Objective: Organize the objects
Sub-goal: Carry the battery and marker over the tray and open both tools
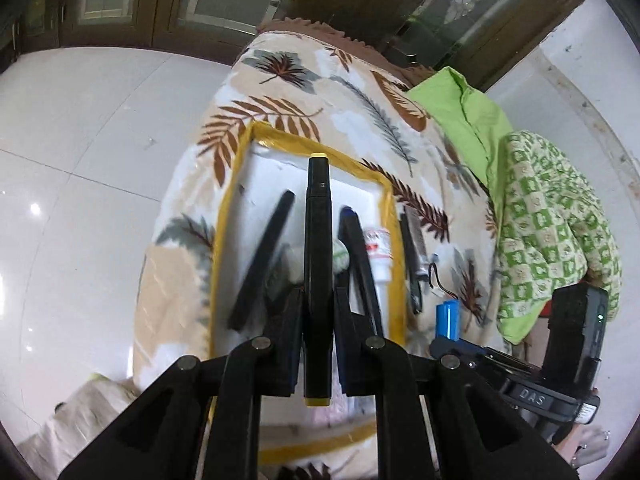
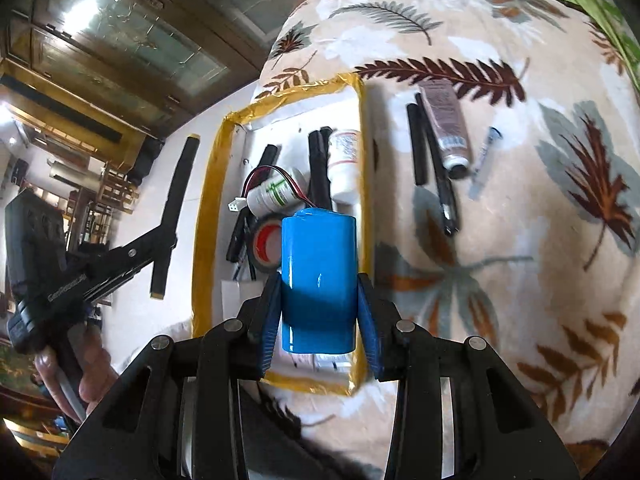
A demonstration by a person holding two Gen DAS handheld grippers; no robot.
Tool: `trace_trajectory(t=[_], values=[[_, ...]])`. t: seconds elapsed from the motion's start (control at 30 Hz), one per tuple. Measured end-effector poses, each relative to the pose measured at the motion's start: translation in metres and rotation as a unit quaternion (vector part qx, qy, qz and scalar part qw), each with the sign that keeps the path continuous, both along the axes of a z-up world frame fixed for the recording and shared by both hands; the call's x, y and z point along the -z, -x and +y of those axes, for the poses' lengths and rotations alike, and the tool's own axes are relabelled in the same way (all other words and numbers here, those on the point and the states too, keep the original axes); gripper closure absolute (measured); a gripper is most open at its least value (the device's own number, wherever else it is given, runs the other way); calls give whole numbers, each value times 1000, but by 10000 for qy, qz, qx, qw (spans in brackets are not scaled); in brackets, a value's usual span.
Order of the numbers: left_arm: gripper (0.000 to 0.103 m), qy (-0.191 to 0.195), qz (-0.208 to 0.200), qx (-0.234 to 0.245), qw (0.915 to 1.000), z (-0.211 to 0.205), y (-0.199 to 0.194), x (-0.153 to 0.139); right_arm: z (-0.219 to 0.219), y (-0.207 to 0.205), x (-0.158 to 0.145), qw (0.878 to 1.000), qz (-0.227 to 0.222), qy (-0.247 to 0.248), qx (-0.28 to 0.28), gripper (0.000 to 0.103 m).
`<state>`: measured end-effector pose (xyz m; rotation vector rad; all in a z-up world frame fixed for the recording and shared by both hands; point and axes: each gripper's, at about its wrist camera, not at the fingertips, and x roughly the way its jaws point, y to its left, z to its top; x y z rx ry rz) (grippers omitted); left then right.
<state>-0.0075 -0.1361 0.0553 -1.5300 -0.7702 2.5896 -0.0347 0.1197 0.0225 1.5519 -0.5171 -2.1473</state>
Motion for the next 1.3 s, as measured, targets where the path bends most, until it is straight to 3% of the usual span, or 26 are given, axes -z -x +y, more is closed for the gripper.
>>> trace_trajectory(t=[0.23,0.37,0.57,0.67,0.9,1.03,1.3], values=[[90,208,73,-212,9995,-10,7,13,-20,23,2,9998,54,-167,-131,68],[90,584,17,-136,9982,-5,15,18,-31,36,7,9993,65,-306,-198,68],[90,855,-44,-103,9963,-5,27,22,-45,59,9,9988,109,-418,-215,68],[90,778,-82,-95,9969,-7,32,25,-52,71,8,9982,198,-532,-197,67],[90,1029,-238,-123,9943,-6,42,34,-68,99,16,9976,122,-649,-219,67],[90,899,-368,-205,9951,-15,46,45,-76,111,22,9971,80,-717,-224,67],[90,632,-165,-290,9974,-22,49,41,-85,127,32,9955,52,-907,-283,67]])
